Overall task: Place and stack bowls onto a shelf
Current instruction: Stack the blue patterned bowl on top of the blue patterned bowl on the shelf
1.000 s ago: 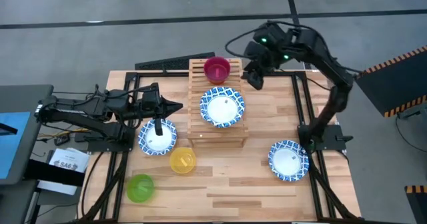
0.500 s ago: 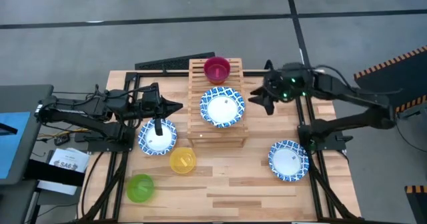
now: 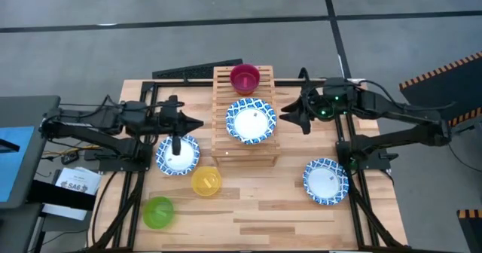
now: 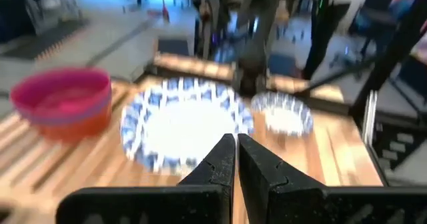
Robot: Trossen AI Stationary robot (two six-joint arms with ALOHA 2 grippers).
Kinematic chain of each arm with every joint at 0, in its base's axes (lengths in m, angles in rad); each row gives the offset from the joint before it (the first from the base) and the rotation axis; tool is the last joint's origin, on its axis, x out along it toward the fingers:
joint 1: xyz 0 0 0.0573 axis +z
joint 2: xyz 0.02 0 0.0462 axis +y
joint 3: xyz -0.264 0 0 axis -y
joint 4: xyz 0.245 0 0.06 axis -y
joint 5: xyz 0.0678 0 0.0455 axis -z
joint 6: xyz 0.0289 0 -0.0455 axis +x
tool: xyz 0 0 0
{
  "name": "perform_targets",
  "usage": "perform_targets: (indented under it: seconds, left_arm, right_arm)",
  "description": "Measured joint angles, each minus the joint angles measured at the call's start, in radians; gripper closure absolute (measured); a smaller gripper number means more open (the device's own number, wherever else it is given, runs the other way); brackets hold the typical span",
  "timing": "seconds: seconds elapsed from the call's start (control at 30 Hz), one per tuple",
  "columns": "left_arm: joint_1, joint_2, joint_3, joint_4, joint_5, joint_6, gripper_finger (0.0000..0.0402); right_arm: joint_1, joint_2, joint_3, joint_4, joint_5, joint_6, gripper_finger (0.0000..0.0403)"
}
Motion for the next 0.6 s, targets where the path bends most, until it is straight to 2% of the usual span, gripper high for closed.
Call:
perform_targets:
  seconds: [0.17, 0.33, 0.47, 0.6]
  left_arm:
    - [-0.037, 0.003, 0.051, -0.28, 0.062, -0.143, 0.0351]
    - [-0.145, 0.024, 0.022, -0.495, 0.148, -0.351, 0.0282]
    - [-0.274, 0.069, -0.059, -0.54, 0.151, -0.465, 0.0241]
    - [-0.376, 0.126, -0.161, -0.526, 0.146, -0.547, 0.0225]
  right_arm:
    - [0.0, -0.001, 0.0, -0.024, 0.0, 0.0, 0.0196]
    - [-0.001, -0.001, 0.0, -0.036, 0.001, 0.0, 0.0196]
    - [-0.003, -0.001, 0.0, -0.038, 0.005, -0.001, 0.0196]
    - [-0.003, -0.001, 0.0, -0.041, 0.028, -0.001, 0.0196]
